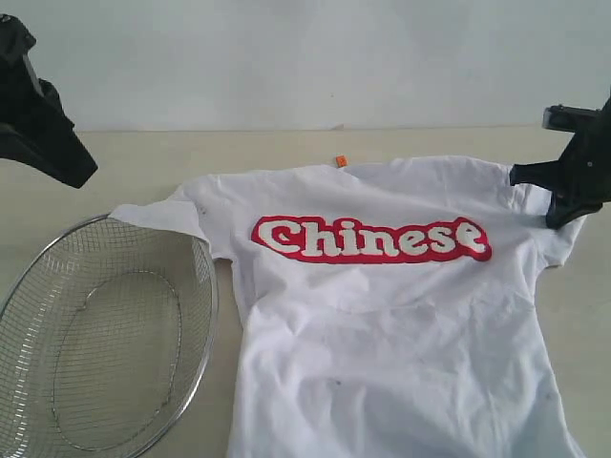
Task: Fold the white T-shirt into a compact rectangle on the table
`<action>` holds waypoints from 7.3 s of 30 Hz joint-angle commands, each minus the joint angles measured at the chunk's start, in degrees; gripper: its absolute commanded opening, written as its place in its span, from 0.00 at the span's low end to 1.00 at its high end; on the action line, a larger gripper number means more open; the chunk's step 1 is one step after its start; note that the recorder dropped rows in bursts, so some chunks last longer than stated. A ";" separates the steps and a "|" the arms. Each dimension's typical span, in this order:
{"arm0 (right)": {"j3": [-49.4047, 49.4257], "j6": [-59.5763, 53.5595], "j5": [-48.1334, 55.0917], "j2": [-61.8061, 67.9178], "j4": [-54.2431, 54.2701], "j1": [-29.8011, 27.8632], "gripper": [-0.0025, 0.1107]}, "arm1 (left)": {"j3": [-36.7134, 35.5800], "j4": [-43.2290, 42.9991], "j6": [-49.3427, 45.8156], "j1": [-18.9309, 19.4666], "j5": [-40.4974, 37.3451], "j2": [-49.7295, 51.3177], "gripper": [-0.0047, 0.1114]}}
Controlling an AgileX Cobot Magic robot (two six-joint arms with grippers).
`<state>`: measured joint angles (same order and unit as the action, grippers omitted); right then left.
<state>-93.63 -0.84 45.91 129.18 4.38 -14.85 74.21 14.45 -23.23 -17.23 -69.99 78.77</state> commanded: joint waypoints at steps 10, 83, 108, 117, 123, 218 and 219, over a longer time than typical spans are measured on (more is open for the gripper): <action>-6.01 -0.33 2.30 4.31 -7.96 -1.58 0.02 | -0.27 0.70 0.51 0.04 0.03 -0.38 0.08; 40.30 -40.93 -9.34 -30.26 52.01 8.05 0.02 | 32.78 -0.79 -2.86 6.04 13.92 51.61 0.08; 38.17 -50.84 -11.36 -25.58 61.07 33.12 0.02 | 16.46 11.36 1.44 23.49 3.79 24.39 0.08; 31.27 -46.66 -11.81 -21.06 60.94 41.28 0.02 | -1.61 10.50 1.44 24.65 10.60 11.24 0.08; 27.29 -44.20 -12.23 -17.36 60.83 44.75 0.02 | -8.39 10.60 0.31 24.65 11.80 7.61 0.08; 16.65 -17.50 -8.11 -23.57 23.78 37.05 0.02 | 54.48 -2.32 5.12 11.38 1.64 71.39 0.08; 16.65 -17.50 -8.11 -23.57 23.66 37.05 0.02 | 55.71 -2.32 5.11 11.51 1.64 71.95 0.08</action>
<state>-77.01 -18.37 37.96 106.30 28.70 22.67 128.47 15.69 -19.25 -5.92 -71.49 147.87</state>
